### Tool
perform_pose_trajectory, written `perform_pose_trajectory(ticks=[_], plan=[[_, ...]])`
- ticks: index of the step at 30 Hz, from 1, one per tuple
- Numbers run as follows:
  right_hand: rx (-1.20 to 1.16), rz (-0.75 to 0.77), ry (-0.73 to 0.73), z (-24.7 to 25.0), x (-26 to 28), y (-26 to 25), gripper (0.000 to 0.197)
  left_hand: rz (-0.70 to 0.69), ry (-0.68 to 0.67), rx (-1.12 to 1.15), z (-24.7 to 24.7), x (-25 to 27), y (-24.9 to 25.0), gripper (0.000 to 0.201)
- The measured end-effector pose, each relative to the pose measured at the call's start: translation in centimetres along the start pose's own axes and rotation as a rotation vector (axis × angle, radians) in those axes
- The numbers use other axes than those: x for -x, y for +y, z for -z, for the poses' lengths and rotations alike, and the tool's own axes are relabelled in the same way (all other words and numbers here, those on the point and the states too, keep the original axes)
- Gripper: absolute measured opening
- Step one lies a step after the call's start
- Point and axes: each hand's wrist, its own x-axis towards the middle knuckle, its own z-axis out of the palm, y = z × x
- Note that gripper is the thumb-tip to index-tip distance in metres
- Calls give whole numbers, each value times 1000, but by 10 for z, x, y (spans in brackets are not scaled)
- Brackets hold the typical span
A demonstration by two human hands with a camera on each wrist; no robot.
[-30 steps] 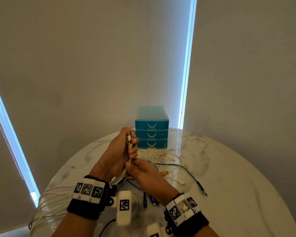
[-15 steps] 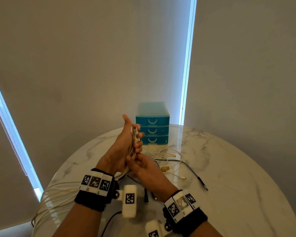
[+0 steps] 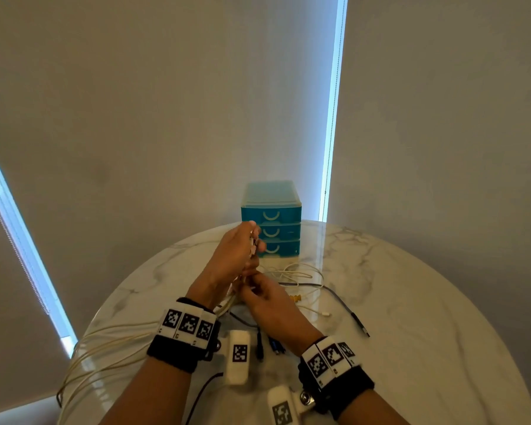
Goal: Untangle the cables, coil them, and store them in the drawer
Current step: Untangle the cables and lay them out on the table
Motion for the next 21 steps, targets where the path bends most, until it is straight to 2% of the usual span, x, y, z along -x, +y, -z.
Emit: perform_pose_trajectory(ticks=[2,5,7,8,10,13,14,15,18,21], plan=[[75,32,-69,3,1,-3,25,-61,95,46,6,0,2,34],[93,-84,-271,17,6,-5,51,-200,269,76,25,0,12,40],[229,-61,-336,30,7,-4,49,-255,334,137,38,0,19,42],[295,-27,-312,37,6,-2,39,-272,357,146,42,0,20,43],[314,13,-167,52,0,4,22,-290,399,109,47,-1,16,39],[96,-27,302,76,-6,14,20,-282,353,51,46,-4,2,35],[36,-41,413,84,-6,15,22,-268,315,14,44,-5,-3,34],[-8,-50,446,89,-5,15,26,-248,272,-37,42,-5,-6,32],[-100,-100,371,98,-3,14,47,-167,164,-156,32,-8,-18,26],[-168,-106,361,104,-3,12,62,-19,69,-242,28,-9,-30,26]])
